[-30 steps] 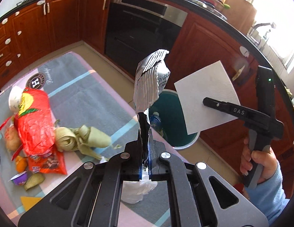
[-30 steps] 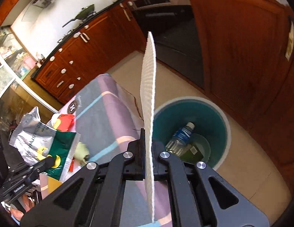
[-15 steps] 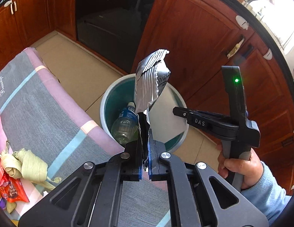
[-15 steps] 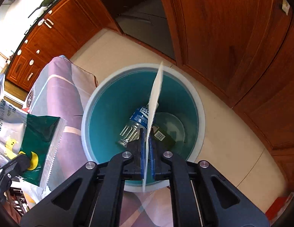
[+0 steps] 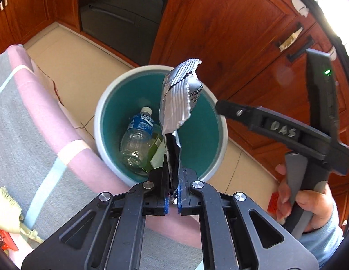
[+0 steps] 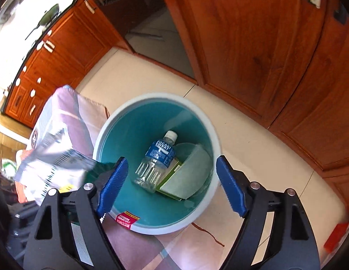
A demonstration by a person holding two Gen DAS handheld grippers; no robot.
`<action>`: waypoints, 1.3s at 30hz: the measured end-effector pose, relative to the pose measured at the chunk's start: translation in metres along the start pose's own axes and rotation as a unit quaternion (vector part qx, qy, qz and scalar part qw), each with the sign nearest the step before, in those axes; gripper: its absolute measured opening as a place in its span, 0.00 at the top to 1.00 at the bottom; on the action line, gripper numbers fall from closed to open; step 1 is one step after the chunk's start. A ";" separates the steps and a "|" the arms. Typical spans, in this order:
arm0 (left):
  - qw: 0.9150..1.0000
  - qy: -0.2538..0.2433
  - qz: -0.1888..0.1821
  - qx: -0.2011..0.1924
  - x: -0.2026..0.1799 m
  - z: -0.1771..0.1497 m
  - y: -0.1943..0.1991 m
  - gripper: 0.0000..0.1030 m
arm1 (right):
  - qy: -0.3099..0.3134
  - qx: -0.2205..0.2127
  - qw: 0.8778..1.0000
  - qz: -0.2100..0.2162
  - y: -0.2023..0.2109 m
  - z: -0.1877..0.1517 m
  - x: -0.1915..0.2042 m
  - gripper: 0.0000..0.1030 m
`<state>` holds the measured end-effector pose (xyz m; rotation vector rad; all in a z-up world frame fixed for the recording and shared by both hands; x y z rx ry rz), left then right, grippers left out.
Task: Collect trash
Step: 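Carry the wrapper and paper towel over the bin and release both, then return both tools to the table and grasp the crumpled white tissue with the right tool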
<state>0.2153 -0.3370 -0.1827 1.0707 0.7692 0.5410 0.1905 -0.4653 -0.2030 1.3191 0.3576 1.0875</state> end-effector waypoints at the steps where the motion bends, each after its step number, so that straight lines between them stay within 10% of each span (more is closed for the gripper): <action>1: 1.000 -0.001 0.001 0.003 -0.001 0.001 -0.002 0.87 | -0.003 -0.004 1.000 -0.001 0.003 0.001 -0.002 0.24; 3: 1.000 -0.001 0.012 0.000 -0.002 0.003 -0.003 0.48 | -0.007 -0.008 1.000 -0.001 0.008 0.003 -0.006 0.24; 6: 0.999 -0.004 0.030 -0.022 -0.001 0.004 0.008 0.37 | -0.006 -0.006 1.000 -0.002 0.013 0.002 -0.010 0.21; 20: 0.998 0.035 0.026 -0.039 0.011 -0.013 0.041 0.11 | -0.001 0.023 1.000 -0.004 0.016 -0.011 0.007 0.18; 39: 0.990 0.082 0.055 -0.098 0.068 -0.095 0.138 0.06 | 0.038 0.033 0.998 0.043 0.050 -0.069 0.100 0.15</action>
Point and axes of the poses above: each gripper's, at about its wrist camera, not at the fingertips, and y roughly against the way its jaws point, x to its left, z to its top, the point moved 9 cm from there along -y, roughly the way its jaws point, and after that the axes turned 4 degrees about x, right-handed, at the moved point
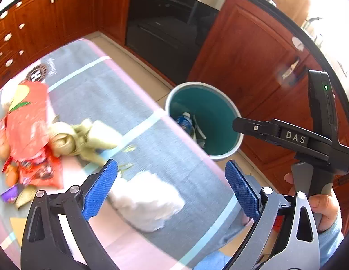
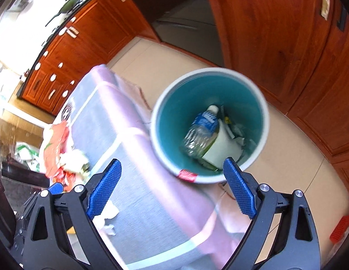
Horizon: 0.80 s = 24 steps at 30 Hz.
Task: Collect trash
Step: 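Return both tools to the table and grasp the crumpled white tissue with the right tool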
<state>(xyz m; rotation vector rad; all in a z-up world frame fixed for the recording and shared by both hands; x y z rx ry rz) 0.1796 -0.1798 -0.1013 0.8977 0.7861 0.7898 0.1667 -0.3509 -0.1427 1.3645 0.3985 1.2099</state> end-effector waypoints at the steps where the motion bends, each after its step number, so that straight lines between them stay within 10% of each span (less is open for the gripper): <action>1: 1.000 0.007 0.002 -0.003 0.008 -0.005 0.006 0.06 | 0.006 0.001 1.000 0.001 0.000 -0.005 0.007 0.15; 24: 0.989 0.139 0.049 -0.028 0.166 -0.106 0.068 0.06 | 0.118 0.092 0.989 0.014 -0.069 -0.100 0.136 0.15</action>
Point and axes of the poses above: each gripper's, at about its wrist camera, not at the fingertips, and y roughly against the way its jaws point, x to its left, z to its top, the point moved 9 cm from there along -y, roughly the way its jaws point, and after that the axes turned 4 degrees about x, right-handed, at the moved point
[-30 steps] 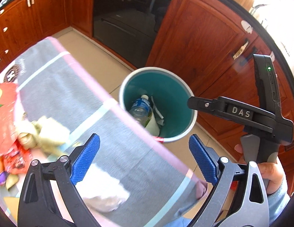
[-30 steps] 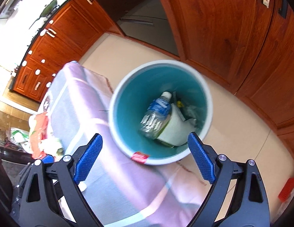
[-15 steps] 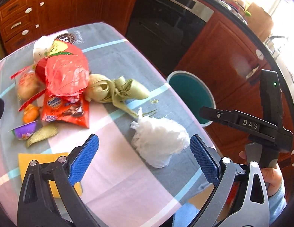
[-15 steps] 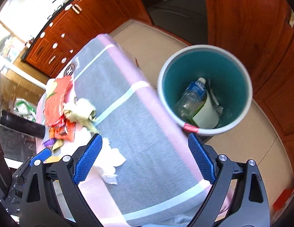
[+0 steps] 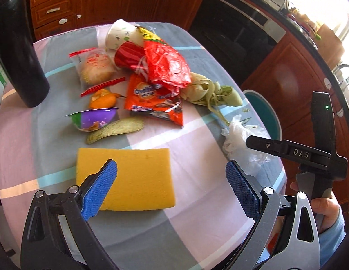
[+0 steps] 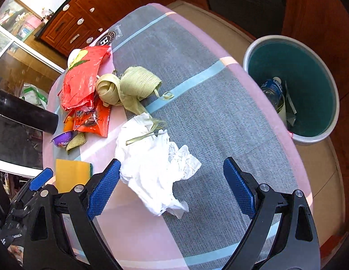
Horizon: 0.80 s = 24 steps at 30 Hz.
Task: Collect trash
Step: 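Return both tools to the table and grasp the crumpled white tissue with the right tool, then grasp the yellow sponge with the left tool while the right tool holds the tissue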
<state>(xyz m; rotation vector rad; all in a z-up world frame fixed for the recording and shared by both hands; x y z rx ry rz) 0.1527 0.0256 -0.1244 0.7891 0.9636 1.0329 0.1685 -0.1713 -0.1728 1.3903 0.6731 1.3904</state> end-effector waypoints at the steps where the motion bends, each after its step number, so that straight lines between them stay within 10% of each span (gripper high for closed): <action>1: 1.000 0.004 0.005 -0.001 0.008 -0.002 0.001 0.06 | 0.006 0.000 1.000 -0.002 -0.003 0.000 0.003 0.15; 5: 0.999 0.026 0.021 0.002 0.045 -0.011 0.003 0.06 | 0.028 -0.006 1.000 -0.009 -0.011 0.001 0.012 0.24; 9: 0.998 0.048 0.030 0.008 0.077 -0.021 0.003 0.06 | 0.042 0.010 0.999 -0.010 -0.022 -0.003 0.021 0.73; 12: 0.998 0.064 0.024 0.016 0.091 -0.027 0.000 0.06 | 0.054 0.022 0.998 -0.003 -0.029 -0.012 0.033 0.91; 24: 0.997 0.060 -0.004 0.038 0.093 -0.041 -0.013 0.06 | 0.187 0.058 0.979 0.060 -0.036 -0.039 0.156 0.92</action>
Point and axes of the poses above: each gripper's, at about its wrist camera, not at the fingertips, and y roughly against the way its jaws point, x to its left, z to its top, the point moved 9 cm from there along -y, roughly the way its jaws point, and after that the axes turned 4 degrees about x, right-handed, at the moved point
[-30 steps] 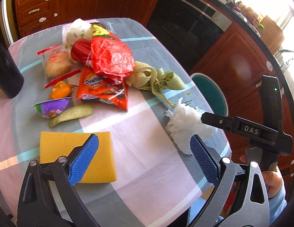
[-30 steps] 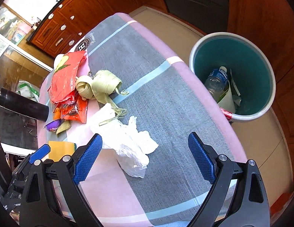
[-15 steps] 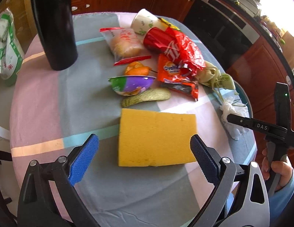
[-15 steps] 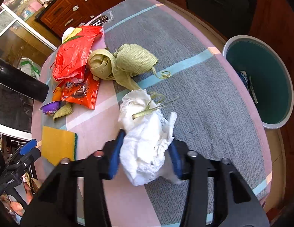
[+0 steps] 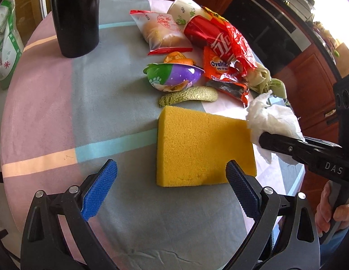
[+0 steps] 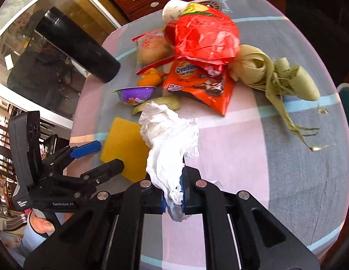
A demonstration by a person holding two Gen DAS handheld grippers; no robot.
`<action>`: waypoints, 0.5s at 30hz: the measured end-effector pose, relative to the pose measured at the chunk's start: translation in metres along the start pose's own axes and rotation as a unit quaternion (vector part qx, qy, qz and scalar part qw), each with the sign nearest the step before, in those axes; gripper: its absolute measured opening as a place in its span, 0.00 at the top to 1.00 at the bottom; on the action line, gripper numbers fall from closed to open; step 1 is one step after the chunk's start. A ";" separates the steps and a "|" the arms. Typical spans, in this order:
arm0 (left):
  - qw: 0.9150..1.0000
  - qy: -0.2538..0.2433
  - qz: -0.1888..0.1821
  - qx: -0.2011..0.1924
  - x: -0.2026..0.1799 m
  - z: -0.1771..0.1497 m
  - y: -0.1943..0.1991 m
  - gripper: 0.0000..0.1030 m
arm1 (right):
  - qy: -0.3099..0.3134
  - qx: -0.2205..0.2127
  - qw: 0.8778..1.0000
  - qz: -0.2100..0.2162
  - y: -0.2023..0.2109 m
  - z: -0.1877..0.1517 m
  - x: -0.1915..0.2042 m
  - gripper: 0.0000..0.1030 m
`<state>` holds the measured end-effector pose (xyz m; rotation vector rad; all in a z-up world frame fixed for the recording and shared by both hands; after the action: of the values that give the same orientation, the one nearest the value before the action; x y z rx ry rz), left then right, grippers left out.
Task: Collect trash
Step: 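Grasp the yellow sponge with the left tool while the right tool holds the tissue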
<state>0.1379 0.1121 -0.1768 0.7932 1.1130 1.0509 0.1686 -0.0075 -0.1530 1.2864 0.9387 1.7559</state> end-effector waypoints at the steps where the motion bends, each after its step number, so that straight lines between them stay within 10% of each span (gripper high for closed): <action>1: 1.000 0.000 -0.003 0.004 0.000 -0.001 -0.002 0.06 | 0.003 0.007 1.000 -0.004 -0.006 0.000 0.002 0.92; 11: 0.999 -0.020 -0.033 0.004 -0.018 0.002 -0.010 0.05 | -0.011 0.025 0.999 0.018 -0.015 -0.004 -0.011 0.91; 15: 0.998 -0.039 -0.038 -0.015 -0.039 0.003 -0.006 0.26 | -0.020 0.025 0.999 0.030 -0.013 -0.004 -0.016 0.90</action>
<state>0.1384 0.0736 -0.1691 0.7556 1.0512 0.9630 0.1704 -0.0165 -0.1719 1.3903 0.9347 1.7564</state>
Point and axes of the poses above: each gripper's, at about its wrist camera, not at the fingertips, and y roughly against the way its jaws point, x to its left, z to its top, the point moved 9 cm from there along -y, roughly the way its jaws point, and after that the axes turned 4 degrees about x, right-handed, at the moved point
